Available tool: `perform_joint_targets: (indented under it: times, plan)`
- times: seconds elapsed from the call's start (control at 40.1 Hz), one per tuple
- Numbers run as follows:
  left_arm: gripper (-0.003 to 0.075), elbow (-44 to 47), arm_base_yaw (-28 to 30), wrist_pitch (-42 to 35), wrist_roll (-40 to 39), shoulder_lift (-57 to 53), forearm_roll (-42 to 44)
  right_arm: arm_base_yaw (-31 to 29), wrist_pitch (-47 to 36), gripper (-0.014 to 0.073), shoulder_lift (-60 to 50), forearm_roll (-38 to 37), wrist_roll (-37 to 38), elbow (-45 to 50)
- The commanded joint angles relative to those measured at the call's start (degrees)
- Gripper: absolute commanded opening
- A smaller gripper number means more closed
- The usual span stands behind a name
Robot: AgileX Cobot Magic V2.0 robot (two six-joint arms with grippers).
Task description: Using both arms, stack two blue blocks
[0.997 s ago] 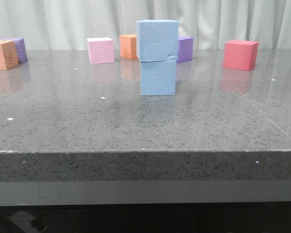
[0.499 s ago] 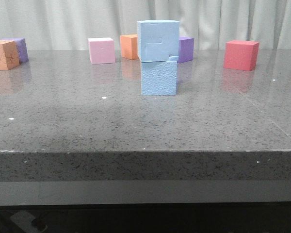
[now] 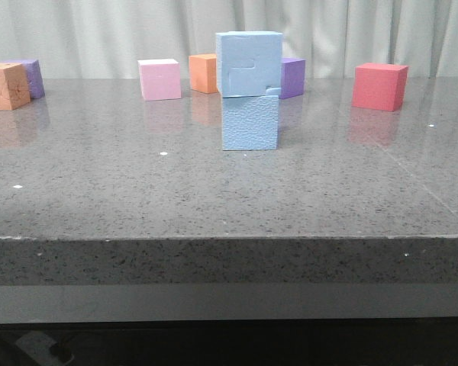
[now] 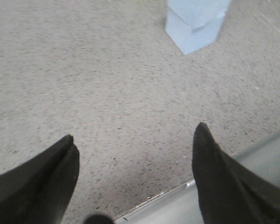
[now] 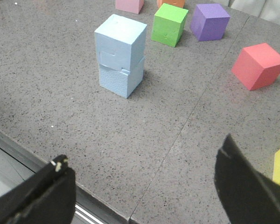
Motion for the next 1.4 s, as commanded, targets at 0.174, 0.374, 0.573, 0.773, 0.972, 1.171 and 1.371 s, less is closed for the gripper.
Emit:
perform_joint_targets:
  times: [0.174, 0.374, 0.573, 0.773, 0.972, 1.171, 1.371]
  plan:
    - [0.0493, 3.7, 0.0, -7.1, -2.1, -7.4, 1.9, -0.3, -4.2, 0.0612, 0.0, 0.6, 0.0, -1.4]
    - [0.0493, 3.7, 0.0, -7.3, -2.1, -7.4, 1.9, -2.1, -0.9, 0.0612, 0.0, -4.5, 6.3, -3.6]
    - [0.0493, 3.7, 0.0, -8.3, -2.1, -7.4, 1.9, -2.7, 1.4, 0.0612, 0.0, -5.2, 7.9, -4.6]
    - [0.0488, 3.7, 0.0, -8.5, -2.1, -7.4, 1.9, -2.7, 1.9, 0.0607, 0.0, -2.8, 7.9, -4.6]
    - [0.0246, 3.7, 0.0, -8.5, -2.1, -7.4, 1.9, -2.7, 1.9, 0.0303, 0.0, -2.6, 7.9, -4.6]
    - [-0.0021, 3.7, 0.0, -8.5, -2.1, -7.4, 1.9, -2.7, 1.9, -0.0014, 0.0, -2.6, 7.9, -4.6]
    - [-0.0020, 3.7, 0.0, -8.5, -2.1, -7.4, 1.9, -2.7, 1.6, -0.0120, 0.0, -2.7, 7.9, -4.6]
